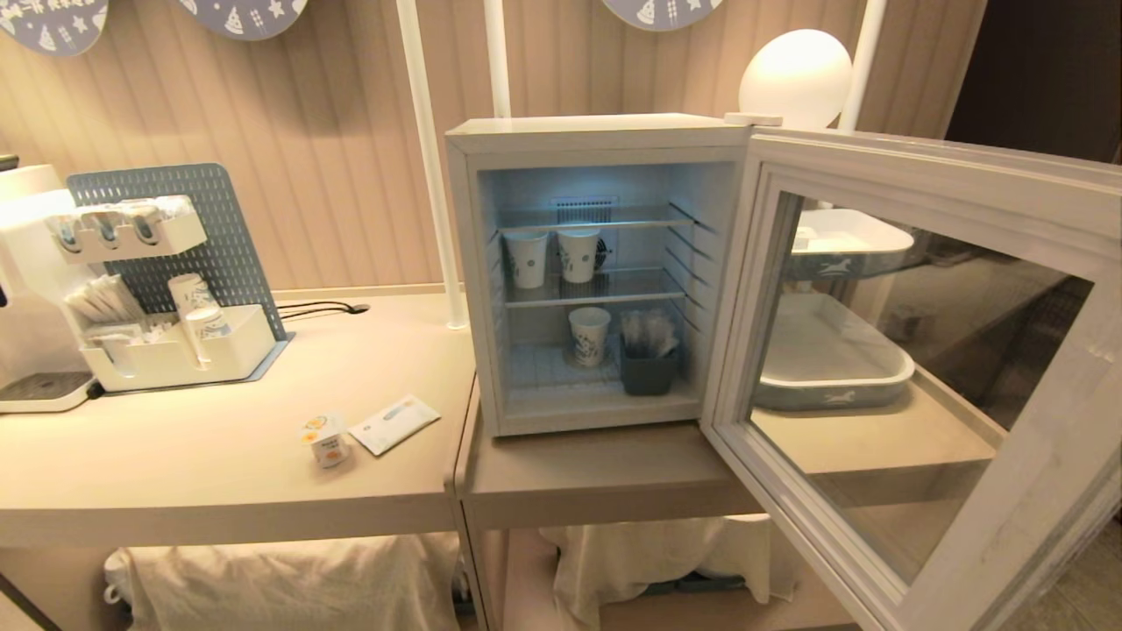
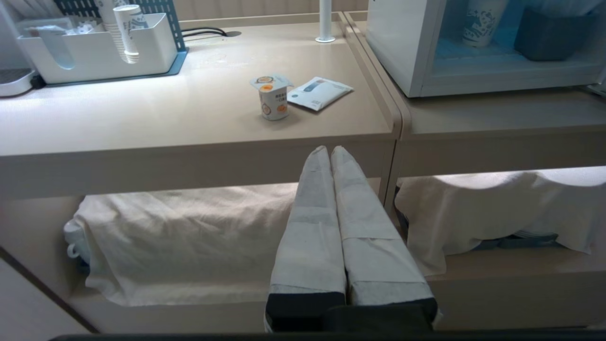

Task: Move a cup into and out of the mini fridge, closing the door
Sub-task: Put the yoghurt in the freezer

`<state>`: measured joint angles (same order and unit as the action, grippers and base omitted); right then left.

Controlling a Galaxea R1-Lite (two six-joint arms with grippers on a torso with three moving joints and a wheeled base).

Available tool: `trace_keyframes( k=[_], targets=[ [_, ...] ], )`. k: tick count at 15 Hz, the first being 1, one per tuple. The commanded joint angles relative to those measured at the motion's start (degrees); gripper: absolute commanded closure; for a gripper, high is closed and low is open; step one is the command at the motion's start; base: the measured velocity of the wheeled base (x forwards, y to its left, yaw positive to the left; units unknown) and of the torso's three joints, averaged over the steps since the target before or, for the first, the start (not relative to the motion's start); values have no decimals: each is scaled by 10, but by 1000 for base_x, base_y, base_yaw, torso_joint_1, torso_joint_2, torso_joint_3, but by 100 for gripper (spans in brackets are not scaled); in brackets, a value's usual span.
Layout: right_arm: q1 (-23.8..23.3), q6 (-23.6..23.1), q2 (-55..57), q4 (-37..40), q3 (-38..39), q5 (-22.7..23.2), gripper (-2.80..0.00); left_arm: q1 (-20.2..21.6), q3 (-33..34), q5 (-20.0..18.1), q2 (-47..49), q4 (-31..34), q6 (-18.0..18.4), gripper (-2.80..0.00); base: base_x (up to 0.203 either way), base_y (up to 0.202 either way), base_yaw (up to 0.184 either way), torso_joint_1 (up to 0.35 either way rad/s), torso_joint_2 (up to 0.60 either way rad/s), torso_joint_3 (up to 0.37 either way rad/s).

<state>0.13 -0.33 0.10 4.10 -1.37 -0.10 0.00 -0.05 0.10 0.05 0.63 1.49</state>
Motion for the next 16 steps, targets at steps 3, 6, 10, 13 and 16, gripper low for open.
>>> trace_keyframes(
  k=[3, 6, 10, 13, 16],
  targets=[
    [0, 0, 1, 0, 0, 0, 0, 0, 1, -1, 0, 2, 0, 0, -184, 0, 0, 2, 2, 3],
    [0, 0, 1, -1, 0, 0, 0, 0, 1, 0, 0, -1, 8, 0, -34, 1, -1, 1, -1, 1],
    [0, 0, 1, 0, 0, 0, 0, 0, 1, 0, 0, -1, 7, 0, -2, 130, 1, 9, 10, 4],
    [0, 0, 1, -1, 0, 0, 0, 0, 1, 0, 0, -1, 7, 0, 0, 193, 0, 4, 3, 2],
    [0, 0, 1, -1, 0, 0, 0, 0, 1, 0, 0, -1, 7, 0, 0, 191, -1, 2, 3, 2]
  ],
)
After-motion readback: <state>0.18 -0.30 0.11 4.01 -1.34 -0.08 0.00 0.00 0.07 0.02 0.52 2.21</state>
